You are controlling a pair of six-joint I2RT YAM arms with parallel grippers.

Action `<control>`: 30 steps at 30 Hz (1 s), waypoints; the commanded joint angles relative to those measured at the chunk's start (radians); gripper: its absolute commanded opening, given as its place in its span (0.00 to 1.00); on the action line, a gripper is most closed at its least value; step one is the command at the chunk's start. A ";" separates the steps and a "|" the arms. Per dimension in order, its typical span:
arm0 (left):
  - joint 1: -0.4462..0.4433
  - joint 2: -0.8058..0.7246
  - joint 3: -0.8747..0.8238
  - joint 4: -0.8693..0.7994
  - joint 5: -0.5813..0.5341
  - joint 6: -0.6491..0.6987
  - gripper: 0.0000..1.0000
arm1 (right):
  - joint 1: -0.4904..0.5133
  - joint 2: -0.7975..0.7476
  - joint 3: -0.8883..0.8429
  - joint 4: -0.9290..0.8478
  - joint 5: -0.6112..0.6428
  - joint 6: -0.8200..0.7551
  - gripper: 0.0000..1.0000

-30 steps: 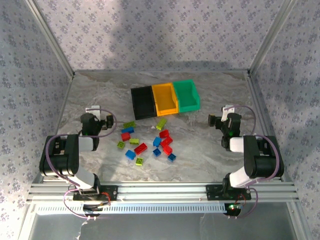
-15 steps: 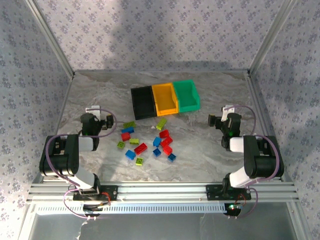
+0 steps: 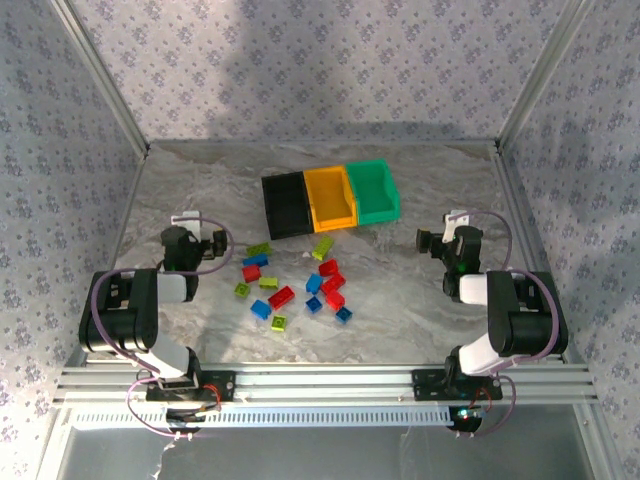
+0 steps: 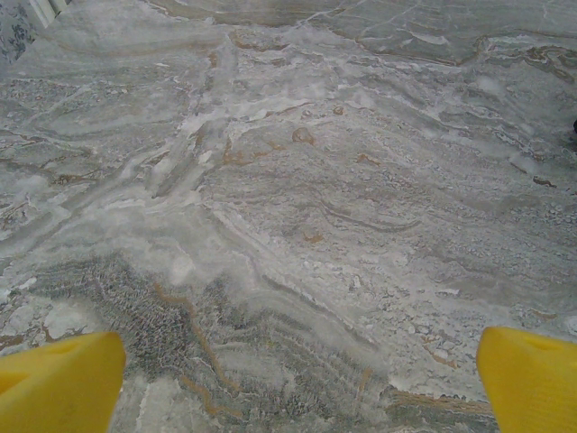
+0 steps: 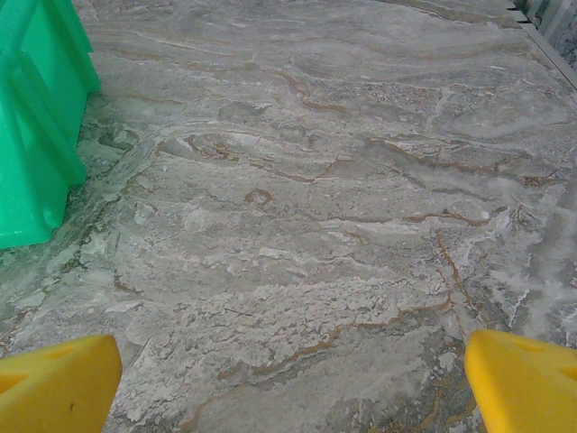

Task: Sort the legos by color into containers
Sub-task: Move the container to the top-center of the table.

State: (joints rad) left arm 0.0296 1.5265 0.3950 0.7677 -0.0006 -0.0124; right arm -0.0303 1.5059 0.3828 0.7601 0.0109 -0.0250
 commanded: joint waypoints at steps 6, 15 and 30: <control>-0.059 -0.099 0.053 -0.108 -0.066 0.033 1.00 | 0.035 -0.055 0.078 -0.126 0.127 -0.011 1.00; -0.060 -0.252 0.132 -0.393 -0.089 -0.095 1.00 | 0.131 -0.246 0.096 -0.267 0.264 -0.014 1.00; -0.307 -0.130 0.425 -0.751 0.098 -0.158 0.99 | 0.091 -0.324 0.168 -0.525 0.022 0.296 1.00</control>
State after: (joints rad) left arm -0.1955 1.3243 0.7334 0.1741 0.1123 -0.1852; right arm 0.0410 1.1854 0.5278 0.2550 0.0376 0.2455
